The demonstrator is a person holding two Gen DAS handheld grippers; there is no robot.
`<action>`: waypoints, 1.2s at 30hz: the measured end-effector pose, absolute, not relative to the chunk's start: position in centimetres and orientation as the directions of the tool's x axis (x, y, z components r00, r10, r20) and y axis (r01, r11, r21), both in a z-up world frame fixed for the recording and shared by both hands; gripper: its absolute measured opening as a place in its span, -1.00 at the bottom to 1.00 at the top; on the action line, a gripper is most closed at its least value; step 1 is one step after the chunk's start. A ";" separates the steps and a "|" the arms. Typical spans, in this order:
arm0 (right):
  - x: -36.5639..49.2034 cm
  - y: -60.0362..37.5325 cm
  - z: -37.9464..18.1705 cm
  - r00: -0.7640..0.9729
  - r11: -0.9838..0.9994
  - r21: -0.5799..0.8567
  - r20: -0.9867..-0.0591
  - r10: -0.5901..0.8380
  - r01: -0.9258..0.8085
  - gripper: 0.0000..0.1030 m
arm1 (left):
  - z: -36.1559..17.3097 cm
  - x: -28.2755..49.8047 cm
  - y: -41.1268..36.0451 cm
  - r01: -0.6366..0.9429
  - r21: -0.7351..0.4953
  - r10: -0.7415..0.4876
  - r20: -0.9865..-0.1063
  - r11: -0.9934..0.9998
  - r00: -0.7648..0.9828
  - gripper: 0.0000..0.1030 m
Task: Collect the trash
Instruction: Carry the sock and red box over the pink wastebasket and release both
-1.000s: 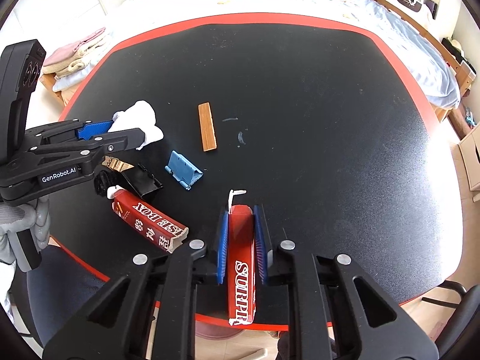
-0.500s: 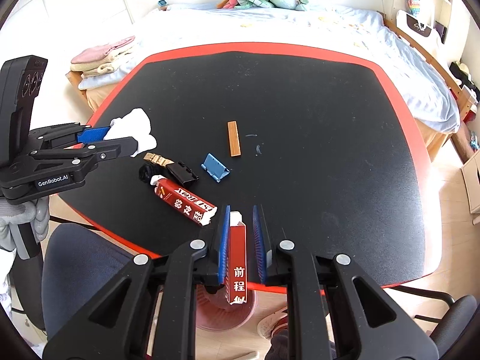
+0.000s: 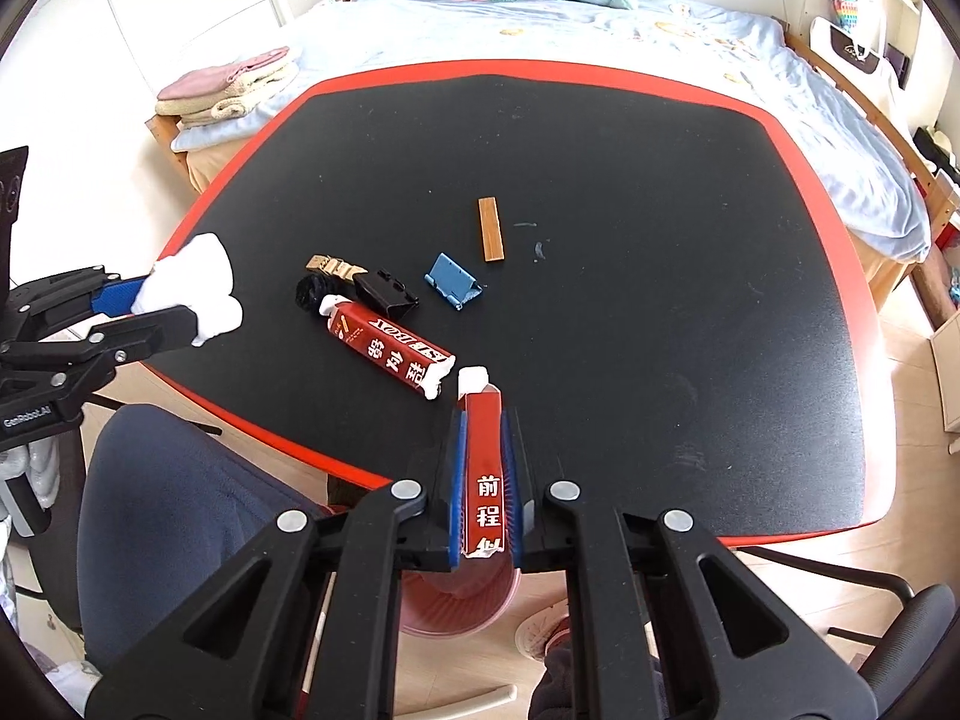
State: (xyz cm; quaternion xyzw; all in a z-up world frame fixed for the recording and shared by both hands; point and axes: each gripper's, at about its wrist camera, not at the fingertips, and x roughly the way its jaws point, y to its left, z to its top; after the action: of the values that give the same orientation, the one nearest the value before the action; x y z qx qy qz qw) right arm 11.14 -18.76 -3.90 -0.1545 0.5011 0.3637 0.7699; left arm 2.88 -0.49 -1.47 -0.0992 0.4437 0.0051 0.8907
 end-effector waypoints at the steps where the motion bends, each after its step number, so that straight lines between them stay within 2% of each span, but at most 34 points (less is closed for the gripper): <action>1: 11.2 -18.6 -4.2 0.226 0.687 0.127 -0.888 0.401 -0.716 -0.79 | -1.5 2.9 -0.4 -0.098 -0.172 -0.078 -0.791 0.980 0.607 -0.25; 3: 11.4 -18.2 -4.8 0.222 0.686 0.120 -0.894 0.388 -0.718 -0.77 | -1.5 2.6 -0.5 -0.103 -0.173 -0.075 -0.790 0.980 0.609 -0.25; 5: 11.5 -18.0 -5.3 0.220 0.686 0.113 -0.898 0.380 -0.719 -0.45 | -1.5 2.4 -0.5 -0.107 -0.173 -0.073 -0.790 0.979 0.609 -0.25; 6: 11.6 -17.9 -5.5 0.220 0.684 0.114 -0.898 0.381 -0.720 -0.07 | -1.6 2.4 -0.5 -0.108 -0.173 -0.072 -0.790 0.979 0.609 -0.25; 7: 11.6 -17.8 -5.6 0.218 0.682 0.114 -0.898 0.381 -0.723 0.13 | -1.6 2.4 -0.4 -0.110 -0.172 -0.071 -0.791 0.979 0.608 -0.25; 8: 11.6 -17.7 -5.7 0.219 0.682 0.111 -0.899 0.379 -0.723 0.21 | -1.6 2.3 -0.5 -0.111 -0.173 -0.071 -0.791 0.979 0.608 -0.25; 10: 11.8 -17.6 -6.0 0.229 0.682 0.105 -0.896 0.380 -0.724 0.67 | -1.7 2.4 -0.5 -0.113 -0.174 -0.071 -0.792 0.978 0.607 -0.25; 12: 11.9 -17.4 -6.3 0.230 0.677 0.092 -0.900 0.371 -0.730 0.71 | -1.8 2.4 -0.5 -0.114 -0.176 -0.072 -0.792 0.978 0.607 -0.25; 19: 11.9 -16.7 -7.4 0.218 0.667 0.071 -0.915 0.340 -0.741 0.67 | -1.9 2.5 -0.5 -0.115 -0.179 -0.074 -0.791 0.977 0.607 -0.25; 20: 11.9 -16.6 -7.6 0.214 0.666 0.072 -0.916 0.338 -0.743 0.61 | -2.0 2.5 -0.5 -0.114 -0.180 -0.075 -0.792 0.977 0.606 -0.25; 22: 11.9 -16.5 -8.0 0.206 0.663 0.067 -0.923 0.326 -0.746 0.29 | -2.1 2.5 -0.4 -0.114 -0.181 -0.076 -0.793 0.977 0.605 -0.25; 29: 11.7 -16.0 -8.5 0.195 0.652 0.065 -0.927 0.319 -0.756 -0.24 | -2.4 2.5 -0.3 -0.113 -0.187 -0.083 -0.794 0.976 0.602 -0.25; 31: 11.7 -15.9 -8.4 0.200 0.649 0.057 -0.927 0.316 -0.759 -0.55 | -2.5 2.6 -0.3 -0.112 -0.188 -0.085 -0.795 0.976 0.600 -0.25; 34: 11.8 -15.9 -8.4 0.200 0.647 0.060 -0.926 0.320 -0.760 -0.70 | -2.5 2.6 -0.3 -0.110 -0.189 -0.087 -0.795 0.976 0.600 -0.25; 36: 11.8 -16.0 -8.4 0.201 0.652 0.065 -0.924 0.325 -0.755 -0.71 | -2.5 2.6 -0.3 -0.110 -0.189 -0.086 -0.796 0.976 0.600 -0.25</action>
State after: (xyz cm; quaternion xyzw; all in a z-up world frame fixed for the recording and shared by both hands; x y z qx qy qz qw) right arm 11.81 -15.98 -8.38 -0.2074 0.5184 0.3616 0.7466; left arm 2.58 -0.28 -2.51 -0.1098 0.4474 0.0068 0.8876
